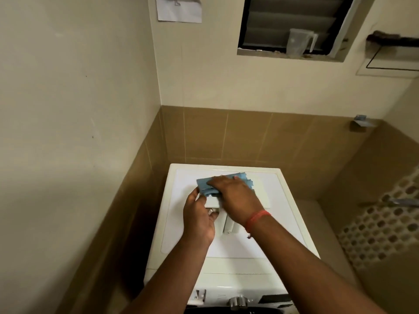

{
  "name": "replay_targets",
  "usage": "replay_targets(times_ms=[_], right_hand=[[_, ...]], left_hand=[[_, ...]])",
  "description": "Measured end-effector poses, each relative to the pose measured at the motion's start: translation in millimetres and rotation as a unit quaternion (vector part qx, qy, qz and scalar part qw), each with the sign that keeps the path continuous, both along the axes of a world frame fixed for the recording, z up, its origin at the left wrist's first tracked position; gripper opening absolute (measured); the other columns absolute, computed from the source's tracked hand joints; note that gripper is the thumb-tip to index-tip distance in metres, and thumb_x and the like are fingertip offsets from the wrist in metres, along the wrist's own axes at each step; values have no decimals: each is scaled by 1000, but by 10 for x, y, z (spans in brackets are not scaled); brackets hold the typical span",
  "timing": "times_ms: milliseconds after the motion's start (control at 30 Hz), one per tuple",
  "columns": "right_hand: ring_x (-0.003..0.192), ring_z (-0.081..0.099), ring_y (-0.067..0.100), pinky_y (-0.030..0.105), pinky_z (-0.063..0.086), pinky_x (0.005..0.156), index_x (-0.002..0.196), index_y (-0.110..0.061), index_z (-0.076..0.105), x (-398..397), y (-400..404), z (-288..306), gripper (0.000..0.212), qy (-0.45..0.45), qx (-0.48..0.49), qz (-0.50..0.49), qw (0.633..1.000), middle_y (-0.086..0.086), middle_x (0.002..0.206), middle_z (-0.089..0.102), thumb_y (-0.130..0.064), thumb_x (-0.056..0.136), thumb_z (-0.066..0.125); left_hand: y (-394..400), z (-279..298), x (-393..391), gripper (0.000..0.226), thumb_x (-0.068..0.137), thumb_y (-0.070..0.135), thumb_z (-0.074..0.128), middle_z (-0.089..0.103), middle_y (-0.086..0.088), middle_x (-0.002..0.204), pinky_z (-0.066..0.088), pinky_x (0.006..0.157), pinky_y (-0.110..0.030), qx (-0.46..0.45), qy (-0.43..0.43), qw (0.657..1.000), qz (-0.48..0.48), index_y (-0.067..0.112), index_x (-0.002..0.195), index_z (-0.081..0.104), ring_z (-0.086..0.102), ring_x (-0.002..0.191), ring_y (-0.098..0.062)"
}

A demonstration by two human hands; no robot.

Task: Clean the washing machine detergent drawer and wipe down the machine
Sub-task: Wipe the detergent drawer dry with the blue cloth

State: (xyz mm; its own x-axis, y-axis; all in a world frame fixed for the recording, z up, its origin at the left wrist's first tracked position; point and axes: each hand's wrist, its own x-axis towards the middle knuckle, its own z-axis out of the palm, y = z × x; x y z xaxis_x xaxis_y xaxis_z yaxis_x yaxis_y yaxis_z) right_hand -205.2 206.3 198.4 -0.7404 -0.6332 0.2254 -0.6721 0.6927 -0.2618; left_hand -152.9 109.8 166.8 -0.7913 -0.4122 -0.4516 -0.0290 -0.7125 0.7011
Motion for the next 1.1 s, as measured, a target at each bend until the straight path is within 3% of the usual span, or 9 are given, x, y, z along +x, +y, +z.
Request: replay_targets(times_ms=[133, 267, 367, 533, 633, 733, 800, 967, 1100], right_hand=[[109, 60, 27, 41, 41, 103, 120, -18, 65, -117, 229, -27, 38, 15, 14, -107, 994, 6, 116, 68, -10, 84, 58], [115, 56, 23, 44, 30, 112, 122, -22, 62, -127, 176, -112, 36, 32, 19, -135, 990, 0, 120, 65, -18, 88, 51], [118, 54, 22, 43, 29, 113, 123, -24, 61, -172, 176, -107, 36, 32, 6, -138, 990, -2, 122, 64, -18, 89, 52], [116, 55, 22, 43, 30, 112, 122, -23, 61, -252, 198, -73, 36, 11, 4, -132, 991, -2, 119, 65, -17, 88, 51], [117, 55, 22, 43, 29, 112, 122, -24, 61, -283, 201, -62, 38, 3, 1, -132, 991, -2, 120, 65, -14, 87, 50], [119, 54, 22, 43, 28, 114, 124, -24, 60, -294, 229, -72, 41, 3, 0, -127, 992, -1, 122, 64, -12, 86, 50], [120, 53, 22, 42, 26, 115, 125, -25, 59, -286, 245, -72, 42, 2, 3, -122, 992, -2, 123, 63, -12, 86, 50], [125, 48, 21, 43, 22, 116, 130, -27, 54, -292, 260, -40, 45, -13, 31, -128, 991, -3, 131, 58, -13, 87, 52], [127, 46, 22, 46, 21, 116, 137, -32, 49, -391, 175, 18, 49, -51, 87, -122, 987, -2, 133, 54, -24, 89, 58]], left_hand=[[-12, -43, 16, 32, 102, 7, 45, 67, -2, 109, 57, 83, -43, 27, 1, 1000, -1, 24, 127, 56, 66, 103, -27], [-23, -50, 19, 30, 102, 13, 46, 69, -4, 114, 58, 81, -41, 3, 8, 1000, -25, 25, 127, 56, 67, 105, -26], [-115, -131, 26, 30, 102, 34, 46, 67, -2, 121, 56, 89, -46, -65, 31, 995, -69, 28, 130, 55, 64, 113, -24], [-327, -402, 115, 67, 86, 71, 36, 54, 7, 141, 41, 110, -43, -224, 40, 959, -170, 34, 142, 43, 48, 132, -14], [-352, -520, 117, 50, 95, 44, 56, 46, 14, 146, 41, 108, -30, -344, 10, 903, -259, 37, 142, 39, 44, 133, -3], [-304, -511, 60, 75, 83, 21, 76, 41, 25, 137, 39, 99, -14, -393, 12, 868, -302, 34, 142, 33, 41, 124, 8], [-234, -432, -44, 70, 78, 18, 81, 49, 25, 126, 45, 86, -6, -431, 38, 849, -303, 30, 133, 41, 51, 109, 16], [-57, -365, -249, 73, 64, 42, 85, 65, 6, 121, 51, 100, -47, -427, 42, 851, -303, 28, 128, 52, 61, 114, -13], [-2, -349, -275, 87, 49, 54, 89, 66, -3, 113, 54, 94, -41, -372, 54, 872, -314, 18, 120, 50, 65, 109, -18]])
